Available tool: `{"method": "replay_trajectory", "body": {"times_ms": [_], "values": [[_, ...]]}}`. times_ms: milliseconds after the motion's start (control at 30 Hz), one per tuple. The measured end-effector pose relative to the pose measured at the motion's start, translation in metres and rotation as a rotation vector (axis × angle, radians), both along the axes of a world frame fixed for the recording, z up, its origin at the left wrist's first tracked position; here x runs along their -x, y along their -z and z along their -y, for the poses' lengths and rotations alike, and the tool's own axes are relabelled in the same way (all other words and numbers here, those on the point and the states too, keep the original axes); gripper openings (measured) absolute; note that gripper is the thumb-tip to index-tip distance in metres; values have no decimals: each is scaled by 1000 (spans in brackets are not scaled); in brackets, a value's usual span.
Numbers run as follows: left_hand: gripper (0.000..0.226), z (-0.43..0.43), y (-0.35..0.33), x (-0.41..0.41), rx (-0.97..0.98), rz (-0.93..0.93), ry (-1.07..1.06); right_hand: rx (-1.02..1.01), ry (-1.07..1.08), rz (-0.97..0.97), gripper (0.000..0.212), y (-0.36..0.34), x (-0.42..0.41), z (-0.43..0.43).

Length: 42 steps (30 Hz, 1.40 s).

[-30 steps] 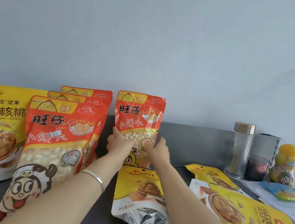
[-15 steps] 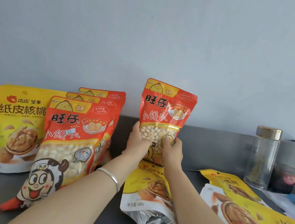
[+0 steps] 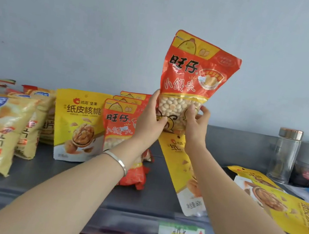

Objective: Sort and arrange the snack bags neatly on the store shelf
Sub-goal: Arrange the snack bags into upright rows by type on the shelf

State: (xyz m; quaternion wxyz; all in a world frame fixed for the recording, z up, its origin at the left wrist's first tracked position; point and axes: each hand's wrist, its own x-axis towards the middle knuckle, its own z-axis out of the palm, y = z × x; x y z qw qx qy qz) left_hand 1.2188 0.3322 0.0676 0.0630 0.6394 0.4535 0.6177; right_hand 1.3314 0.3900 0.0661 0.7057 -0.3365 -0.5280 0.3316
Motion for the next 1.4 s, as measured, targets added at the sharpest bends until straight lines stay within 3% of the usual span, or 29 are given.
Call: {"method": "replay_trajectory", "body": {"times_ms": [200,367,533,767,967,1133,1300,1400], "values": [[94,37,2,42,53,45,36,-28,-43,102,46,-18,43,44],[93,49,19,80,158,-32,-204,104,-55,209,42,-2,75,63],[91,62,40,93,178,-18,-261,140,62,295,51,14,94,78],[91,76,66,86,221,19,-144,151,181,465,54,43,94,89],[89,85,79,83,256,-114,-160,179,264,502,51,69,92,105],[95,96,89,88,287,-179,-173,224,379,714,46,82,91,121],[95,104,100,105,346,-285,-114,167,425,924,62,92,94,138],[107,103,98,118,426,-312,-18,134,424,992,73,94,92,141]]}}
